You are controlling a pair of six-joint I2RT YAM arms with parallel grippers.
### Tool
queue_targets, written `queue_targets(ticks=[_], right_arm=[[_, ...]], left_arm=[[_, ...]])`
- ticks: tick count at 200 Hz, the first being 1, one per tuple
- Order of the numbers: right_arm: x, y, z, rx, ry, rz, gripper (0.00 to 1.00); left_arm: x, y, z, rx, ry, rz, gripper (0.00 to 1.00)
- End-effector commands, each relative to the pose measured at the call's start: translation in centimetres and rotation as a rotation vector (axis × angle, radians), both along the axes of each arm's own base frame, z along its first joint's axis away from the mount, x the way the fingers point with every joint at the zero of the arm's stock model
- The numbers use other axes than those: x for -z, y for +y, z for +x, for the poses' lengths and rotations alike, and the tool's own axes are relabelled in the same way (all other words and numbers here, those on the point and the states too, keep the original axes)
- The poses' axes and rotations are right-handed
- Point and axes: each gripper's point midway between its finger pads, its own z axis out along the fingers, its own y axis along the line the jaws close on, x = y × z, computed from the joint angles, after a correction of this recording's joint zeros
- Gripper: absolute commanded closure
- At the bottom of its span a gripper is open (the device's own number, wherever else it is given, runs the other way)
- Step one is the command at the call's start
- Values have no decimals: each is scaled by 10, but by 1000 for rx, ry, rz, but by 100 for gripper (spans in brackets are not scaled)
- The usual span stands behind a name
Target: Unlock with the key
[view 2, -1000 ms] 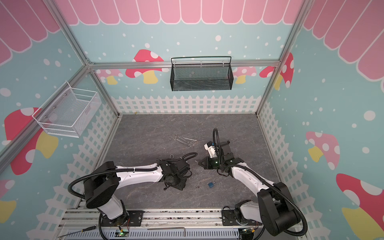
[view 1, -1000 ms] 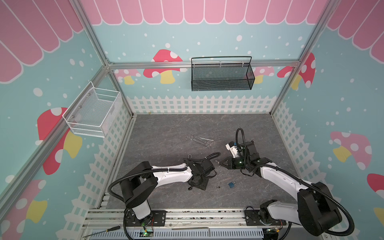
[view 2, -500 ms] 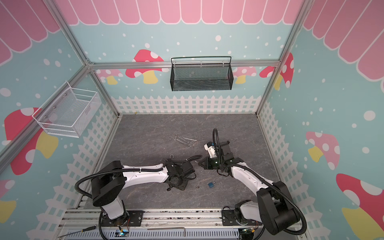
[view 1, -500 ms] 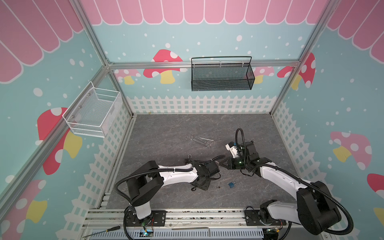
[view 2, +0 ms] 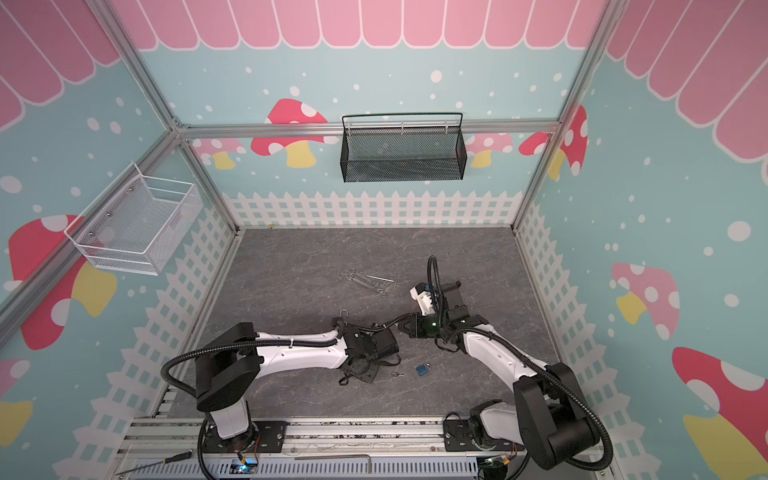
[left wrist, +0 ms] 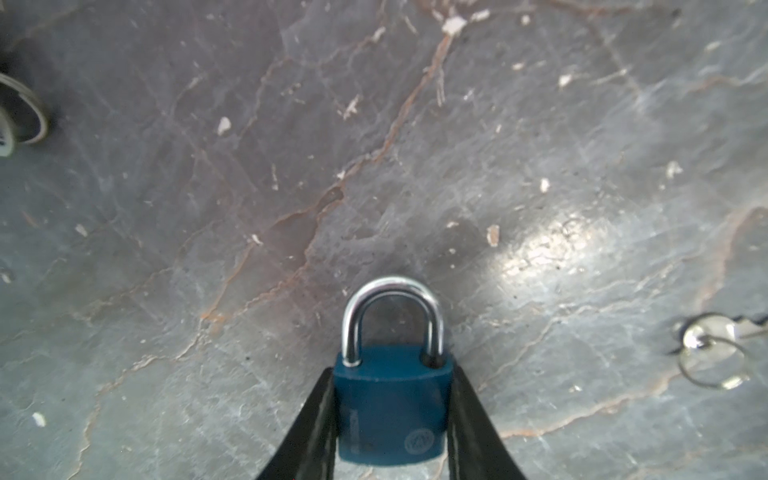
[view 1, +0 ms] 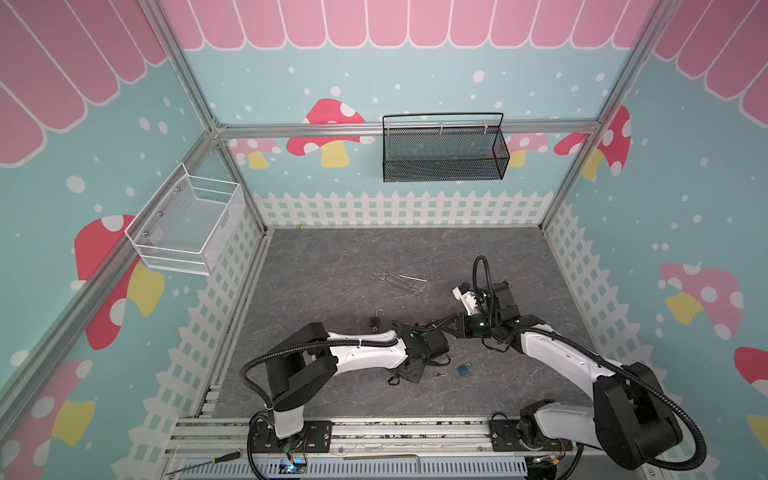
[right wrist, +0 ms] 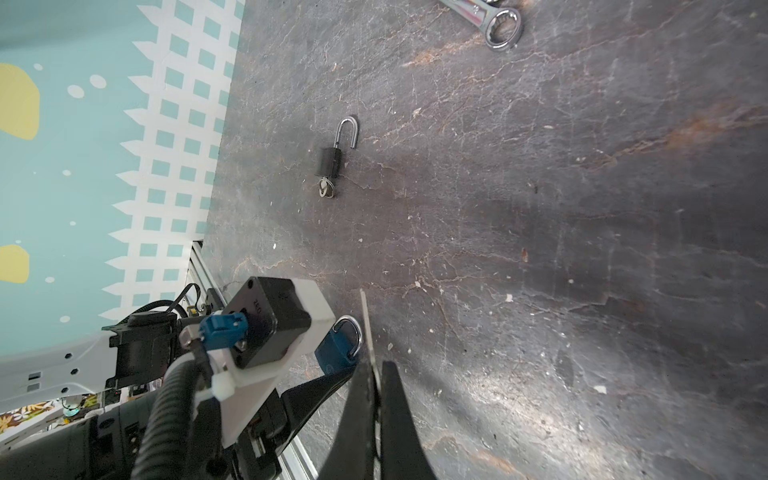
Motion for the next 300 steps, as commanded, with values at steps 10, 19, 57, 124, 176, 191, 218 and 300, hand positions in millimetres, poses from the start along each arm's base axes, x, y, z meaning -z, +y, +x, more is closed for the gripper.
queue_targets(ticks=[10,19,57,124,176,191,218,300], right_arm=[[-14,-1,4,5,-50,-5,100],[-15,-3,5,13,-54,-13,100],[-28,-7,11,35,-101,-38,100],[-39,-11,21,98,-111,-52,100],[-42,21,16,113,-123,-23,100],[-37,34,8,117,-113,-18,100],[-29,50,1,148,-109,-27,100],[-26,80,-3,167,-110,13,100]], left_arm=[[11,32,5,-43,-29,116,100],[5,30,10,-64,-44,87,100],[-28,21,29,-157,-83,-93,100],[-94,28,85,-562,-98,-521,100],[-121,16,122,-884,-42,-874,100],[-123,20,127,-969,-54,-906,100],[-121,26,132,-1079,-67,-940,100],[-123,26,140,-1157,-82,-1004,100]])
